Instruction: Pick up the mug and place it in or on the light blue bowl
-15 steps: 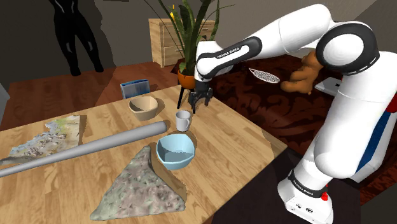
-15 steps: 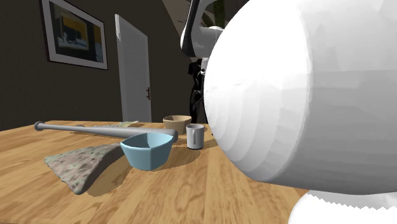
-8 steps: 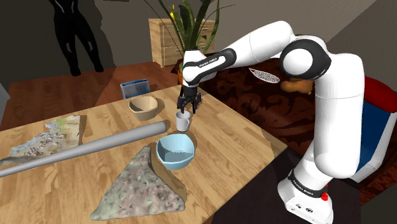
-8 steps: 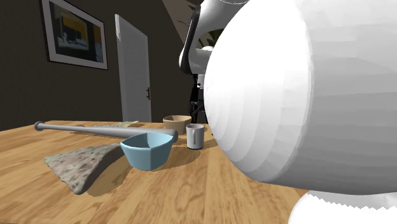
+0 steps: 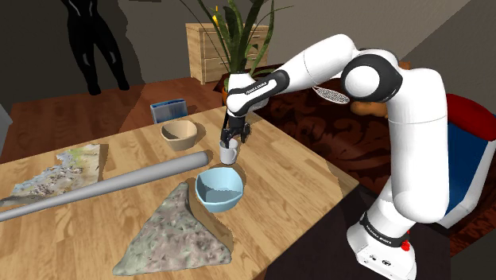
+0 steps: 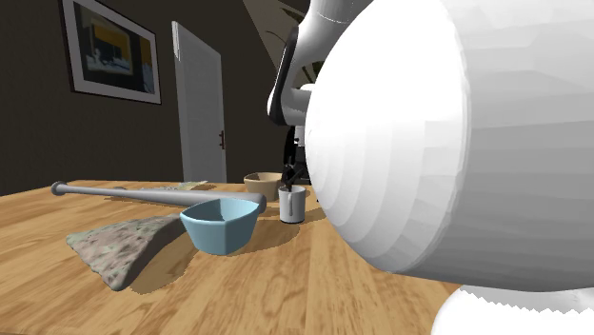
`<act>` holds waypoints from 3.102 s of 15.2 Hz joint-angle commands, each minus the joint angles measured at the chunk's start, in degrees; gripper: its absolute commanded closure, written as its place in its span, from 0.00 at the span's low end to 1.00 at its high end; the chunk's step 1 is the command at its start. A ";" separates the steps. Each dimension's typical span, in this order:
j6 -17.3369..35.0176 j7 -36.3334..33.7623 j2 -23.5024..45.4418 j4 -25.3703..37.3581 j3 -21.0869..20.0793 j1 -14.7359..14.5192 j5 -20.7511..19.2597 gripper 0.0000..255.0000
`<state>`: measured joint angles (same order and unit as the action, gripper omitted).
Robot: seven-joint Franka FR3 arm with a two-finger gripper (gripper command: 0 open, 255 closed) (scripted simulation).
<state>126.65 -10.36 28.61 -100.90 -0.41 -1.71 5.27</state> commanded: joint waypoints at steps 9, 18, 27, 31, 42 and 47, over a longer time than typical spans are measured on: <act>0.31 0.00 0.30 0.02 -0.01 -0.02 0.01 1.00; -0.26 -0.05 -0.14 0.16 0.00 -0.02 -0.02 1.00; -5.69 -0.52 -3.74 2.00 0.09 -0.03 -0.27 1.00; -8.21 -0.73 -5.10 3.17 0.13 -0.02 -0.37 1.00; -15.47 -1.30 -8.02 7.53 0.19 0.01 -0.62 1.00; -18.94 -1.55 -8.92 10.11 0.21 0.03 -0.71 1.00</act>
<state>108.43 -11.81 19.73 -91.49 -0.19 -1.66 4.58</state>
